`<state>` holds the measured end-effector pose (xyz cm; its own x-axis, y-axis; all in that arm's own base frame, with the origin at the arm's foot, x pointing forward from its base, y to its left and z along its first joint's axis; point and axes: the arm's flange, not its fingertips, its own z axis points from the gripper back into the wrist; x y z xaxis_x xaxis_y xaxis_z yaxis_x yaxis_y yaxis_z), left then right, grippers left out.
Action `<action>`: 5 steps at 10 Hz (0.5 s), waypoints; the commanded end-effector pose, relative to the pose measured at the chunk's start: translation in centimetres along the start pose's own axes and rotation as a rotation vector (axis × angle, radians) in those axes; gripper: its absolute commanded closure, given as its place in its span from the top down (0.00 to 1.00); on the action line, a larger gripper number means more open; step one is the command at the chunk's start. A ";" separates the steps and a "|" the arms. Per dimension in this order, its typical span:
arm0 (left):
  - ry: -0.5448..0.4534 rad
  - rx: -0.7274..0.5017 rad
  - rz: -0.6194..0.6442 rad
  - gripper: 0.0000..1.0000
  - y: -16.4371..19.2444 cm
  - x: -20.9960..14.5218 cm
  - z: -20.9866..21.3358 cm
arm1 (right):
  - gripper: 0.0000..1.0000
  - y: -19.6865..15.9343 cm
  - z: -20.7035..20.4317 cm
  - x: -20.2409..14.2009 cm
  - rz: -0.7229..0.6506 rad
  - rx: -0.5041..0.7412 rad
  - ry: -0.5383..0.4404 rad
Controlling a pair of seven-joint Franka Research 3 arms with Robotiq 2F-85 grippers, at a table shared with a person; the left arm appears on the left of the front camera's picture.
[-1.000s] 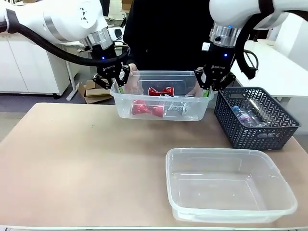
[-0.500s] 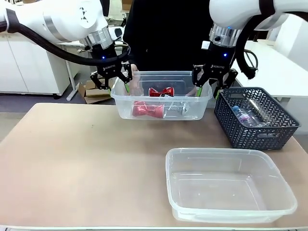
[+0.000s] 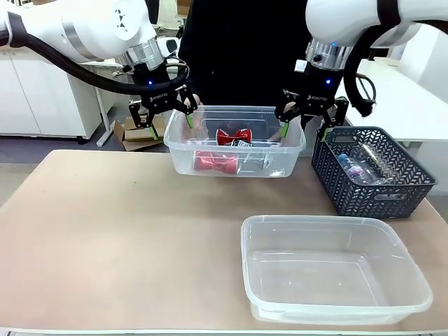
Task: Sort the waste into each basket.
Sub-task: Release the Organizing box you were holding, then pick up the Organizing box on the right side of the table and lift it.
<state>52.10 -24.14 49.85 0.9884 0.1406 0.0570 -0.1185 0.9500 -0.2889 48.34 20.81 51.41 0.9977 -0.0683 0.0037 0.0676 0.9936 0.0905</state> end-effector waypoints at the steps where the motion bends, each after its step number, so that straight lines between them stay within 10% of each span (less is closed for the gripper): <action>1: 0.009 -0.027 -0.007 1.00 0.3 -0.7 0.2 | 1.00 0.0 -1.3 0.4 -0.125 -0.115 -0.043; 5: 0.000 0.000 0.000 1.00 0.0 0.0 0.0 | 1.00 0.0 0.0 0.0 0.000 0.000 0.000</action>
<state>52.10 -24.27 49.66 0.9888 0.1405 0.0509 -0.1198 0.9489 -0.2918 48.32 21.08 51.03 0.9960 -0.0884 0.0095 0.0876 0.9942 0.0618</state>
